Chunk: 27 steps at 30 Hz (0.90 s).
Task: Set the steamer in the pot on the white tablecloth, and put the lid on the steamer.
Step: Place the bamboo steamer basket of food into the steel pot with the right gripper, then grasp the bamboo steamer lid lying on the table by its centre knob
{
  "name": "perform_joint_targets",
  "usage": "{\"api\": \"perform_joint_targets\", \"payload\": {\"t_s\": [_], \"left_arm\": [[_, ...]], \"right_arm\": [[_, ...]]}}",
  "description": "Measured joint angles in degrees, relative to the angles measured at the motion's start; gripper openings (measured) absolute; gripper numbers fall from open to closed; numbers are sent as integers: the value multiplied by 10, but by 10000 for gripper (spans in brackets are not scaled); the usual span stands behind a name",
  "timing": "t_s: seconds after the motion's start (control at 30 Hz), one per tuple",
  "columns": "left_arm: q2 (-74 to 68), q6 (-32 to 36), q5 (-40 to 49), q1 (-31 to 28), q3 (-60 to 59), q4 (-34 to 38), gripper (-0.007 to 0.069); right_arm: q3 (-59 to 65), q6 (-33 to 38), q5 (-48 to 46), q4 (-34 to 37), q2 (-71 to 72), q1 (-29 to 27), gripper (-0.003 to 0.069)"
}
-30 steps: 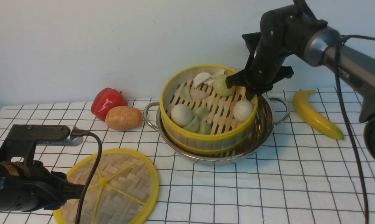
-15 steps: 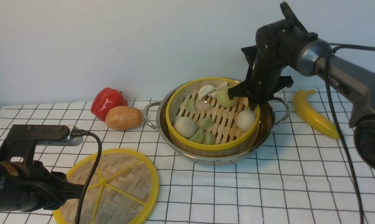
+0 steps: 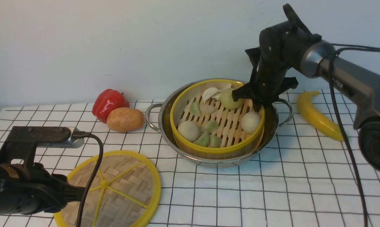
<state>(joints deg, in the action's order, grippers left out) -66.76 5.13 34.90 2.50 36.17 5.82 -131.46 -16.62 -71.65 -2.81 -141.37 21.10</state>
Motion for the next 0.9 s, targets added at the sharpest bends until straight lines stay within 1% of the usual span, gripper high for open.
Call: {"api": "perform_joint_targets", "payload": {"t_s": [0.17,0.2,0.23,0.27,0.3,0.33,0.37,0.43,0.53,0.7,0.77,0.8,0.83,0.9], "left_arm": [[0,0,0,0,0,0,243],[0,0,0,0,0,0,243],[0,0,-1,0,0,0,243],[0,0,-2,0,0,0,243],[0,0,-4,0,0,0,243],[0,0,-4,0,0,0,243],[0,0,-9,0,0,0,243],[0,0,-21,0,0,0,243],[0,0,-41,0,0,1,243],[-3,1,-69,0,0,19,243],[-17,17,-94,0,0,43,243],[-17,19,-95,0,0,44,243],[-34,46,-107,0,0,70,243],[-53,70,-110,0,0,89,243]], "right_arm": [[-1,-1,3,16,0,0,248],[-1,-1,4,19,0,0,283],[-1,-1,5,28,3,0,343],[-1,-1,5,28,3,0,349],[-1,-1,6,34,9,0,402],[-1,-1,6,34,10,0,408],[-1,-1,7,34,17,0,442],[-1,5,8,35,34,0,481],[-1,15,8,35,68,0,507],[-1,35,9,33,139,0,517],[-1,52,10,33,206,0,519],[-1,54,10,33,211,0,519],[-1,62,11,34,260,0,519],[-1,65,12,37,306,0,519]]}}
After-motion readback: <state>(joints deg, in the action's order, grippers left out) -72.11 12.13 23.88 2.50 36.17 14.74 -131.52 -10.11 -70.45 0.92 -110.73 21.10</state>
